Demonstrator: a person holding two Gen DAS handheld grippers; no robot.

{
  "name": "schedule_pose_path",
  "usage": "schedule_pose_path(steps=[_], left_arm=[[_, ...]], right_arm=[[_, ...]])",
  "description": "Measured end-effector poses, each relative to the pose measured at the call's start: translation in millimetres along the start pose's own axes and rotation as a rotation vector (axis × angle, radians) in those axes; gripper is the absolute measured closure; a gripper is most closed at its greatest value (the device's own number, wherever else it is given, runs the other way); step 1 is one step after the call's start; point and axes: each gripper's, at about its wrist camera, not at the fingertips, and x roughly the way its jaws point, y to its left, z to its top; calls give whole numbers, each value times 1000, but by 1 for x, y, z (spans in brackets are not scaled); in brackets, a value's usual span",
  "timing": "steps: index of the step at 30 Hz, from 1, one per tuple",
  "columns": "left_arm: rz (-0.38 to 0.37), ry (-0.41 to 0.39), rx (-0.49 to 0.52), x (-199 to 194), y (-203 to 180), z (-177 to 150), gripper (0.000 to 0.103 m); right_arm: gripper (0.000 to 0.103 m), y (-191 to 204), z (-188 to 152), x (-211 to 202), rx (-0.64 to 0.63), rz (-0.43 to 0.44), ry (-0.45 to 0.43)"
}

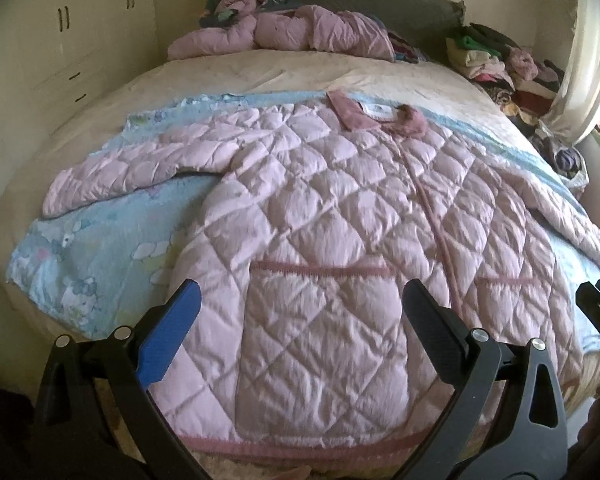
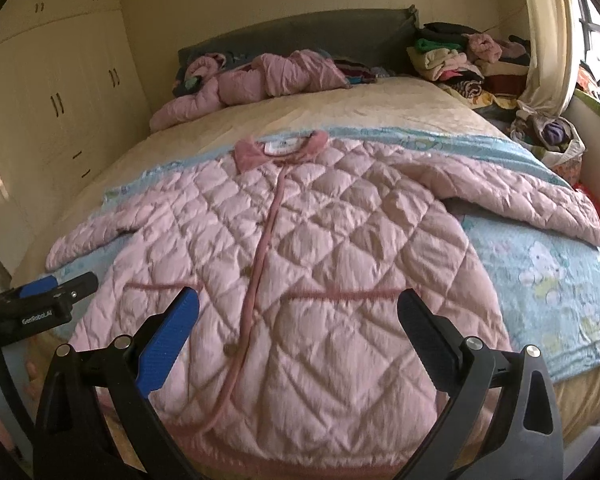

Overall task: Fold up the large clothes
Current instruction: 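Move the right tool toward the jacket sleeve cuff and close on it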

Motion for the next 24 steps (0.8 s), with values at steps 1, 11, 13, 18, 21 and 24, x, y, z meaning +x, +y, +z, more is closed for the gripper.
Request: schedule_pose_path(steps=[1, 11, 13, 18, 21, 24], left_arm=[[3, -6, 0, 0, 0, 4, 8], [-7, -37, -44, 7, 3, 53, 8], [-21, -43, -57, 8, 3, 63, 8], [-33, -64, -59, 12, 1, 84, 8], [-38, -61, -58, 17, -2, 97, 8], [-44, -70, -53, 22, -7, 111, 8]], right_arm=[[4, -1, 5, 1, 3, 2, -5], [4, -11, 45, 8, 9, -17, -61], [4, -12, 51, 10, 11, -20, -64], [4, -16, 69, 14, 21, -15, -82], [4, -19, 82, 15, 36, -16, -104], [4, -26, 98, 16, 63, -12, -121]])
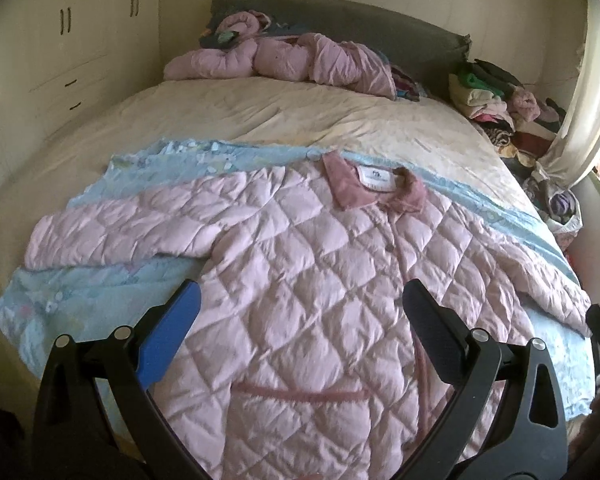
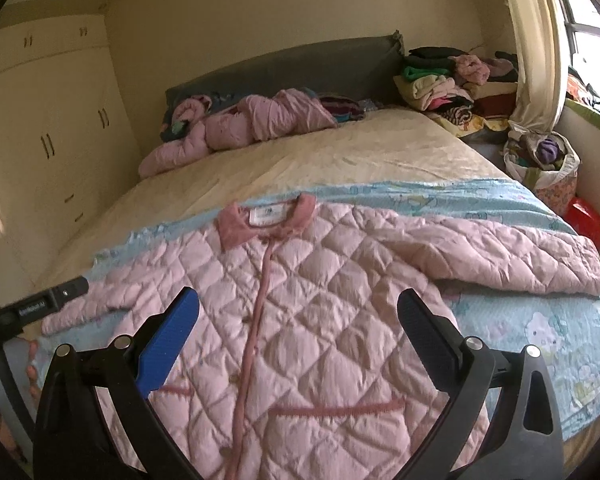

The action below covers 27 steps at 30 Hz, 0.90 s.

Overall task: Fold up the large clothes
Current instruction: 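Move the right tool toward the jacket sleeve cuff and close on it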

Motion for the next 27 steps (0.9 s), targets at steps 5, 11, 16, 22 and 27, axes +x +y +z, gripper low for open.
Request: schedule_pose_path(steps=[5, 11, 16, 22, 27], left_arm=[[0, -18, 42, 11, -20, 25, 8], [1, -40, 96, 21, -48, 50, 8], [-40, -35, 88, 37, -70, 65, 8], [-52, -8, 118, 61, -97, 66, 8], [-64, 42, 111, 86, -107, 58, 8]], right_arm=[[4, -12, 29, 8, 40, -10, -27], [4, -33, 58, 20, 98, -39, -51], [4, -57, 80, 28, 166, -74, -76], [4, -94, 99, 48, 244, -132, -82], [4, -138, 101, 73, 339, -198, -48]])
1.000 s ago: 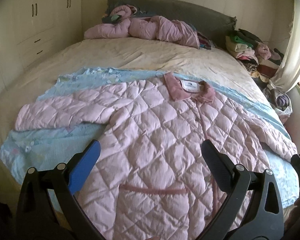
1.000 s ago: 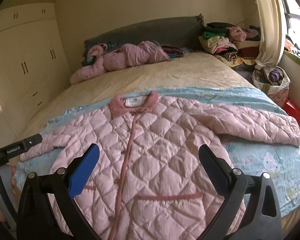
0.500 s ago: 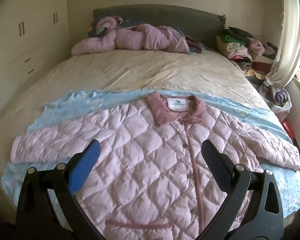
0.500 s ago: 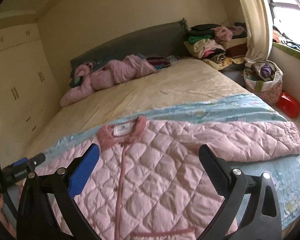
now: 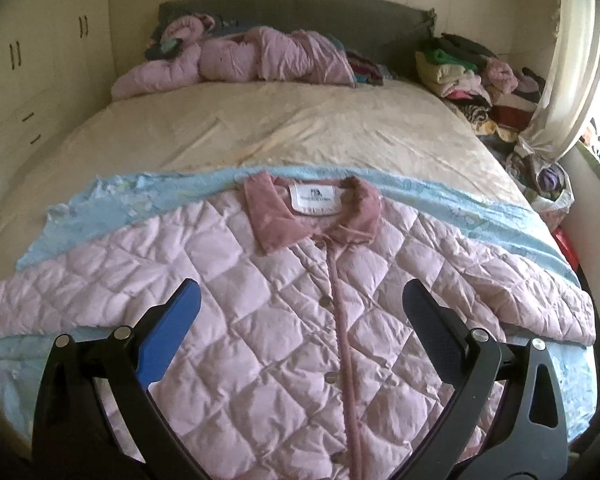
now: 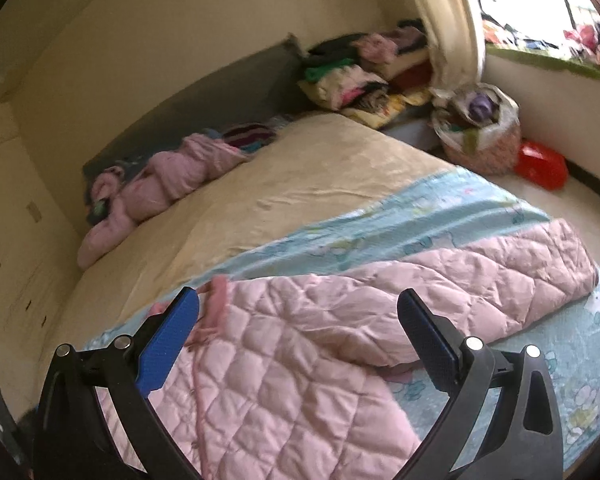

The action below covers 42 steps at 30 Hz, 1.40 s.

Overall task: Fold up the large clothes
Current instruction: 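Move the right tool toward the jacket sleeve cuff and close on it, then lift the sleeve cuff with the right tool and carry it across the jacket front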

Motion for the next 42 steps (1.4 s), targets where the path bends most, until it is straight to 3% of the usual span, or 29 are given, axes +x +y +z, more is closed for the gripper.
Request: schedule_pose_path(steps=[7, 16, 24, 29, 34, 36, 38, 40, 42], left_arm=[[-58, 87, -77, 45, -1, -26, 8], [-34, 145, -7, 85, -16, -53, 8], [-38, 168, 40, 104, -33, -64, 8], [-70, 195, 67, 113, -50, -76, 8], [-86, 199, 103, 115, -62, -87, 8], [-92, 191, 106, 111, -63, -86, 8], [-92, 175, 97, 105, -59, -82, 8], [-93, 165, 88, 100, -54, -77, 8], [-93, 157, 82, 95, -50, -72, 8]], right_arm=[[4, -61, 0, 45, 112, -134, 47], [4, -156, -25, 81, 324, -272, 104], [4, -226, -46, 84, 474, -386, 124], [4, -270, -53, 89, 606, -384, 129], [5, -312, -52, 97, 739, -294, 85], [15, -327, -51, 95, 795, -262, 42], [49, -332, -46, 93, 814, -253, 26], [73, -335, -39, 91, 809, -228, 22], [79, -330, -28, 83, 771, -175, -6]])
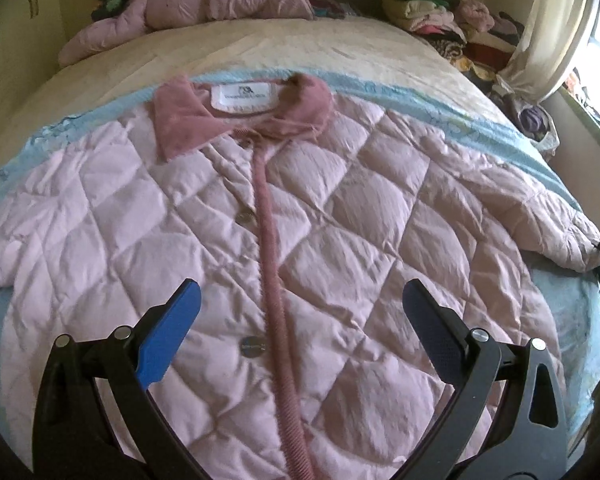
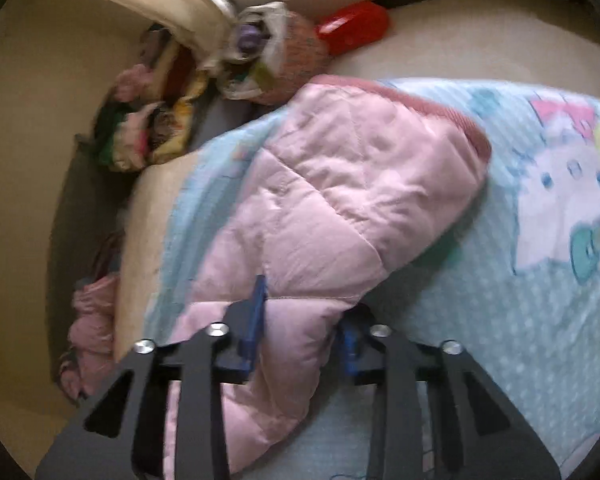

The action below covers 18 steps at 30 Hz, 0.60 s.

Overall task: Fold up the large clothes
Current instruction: 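Lift the sleeve cuff with the right tool and carry it across the jacket front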

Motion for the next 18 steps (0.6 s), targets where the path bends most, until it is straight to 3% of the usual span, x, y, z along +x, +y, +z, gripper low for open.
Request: schedule_pose_path(steps=[7, 18], left_arm=[[6, -39, -53, -27, 25, 16, 8], [-17, -45, -141, -56, 83, 25, 8]], right_arm=[[87, 71, 0, -51, -228, 165, -88], [88, 174, -47, -110, -552, 258, -145]])
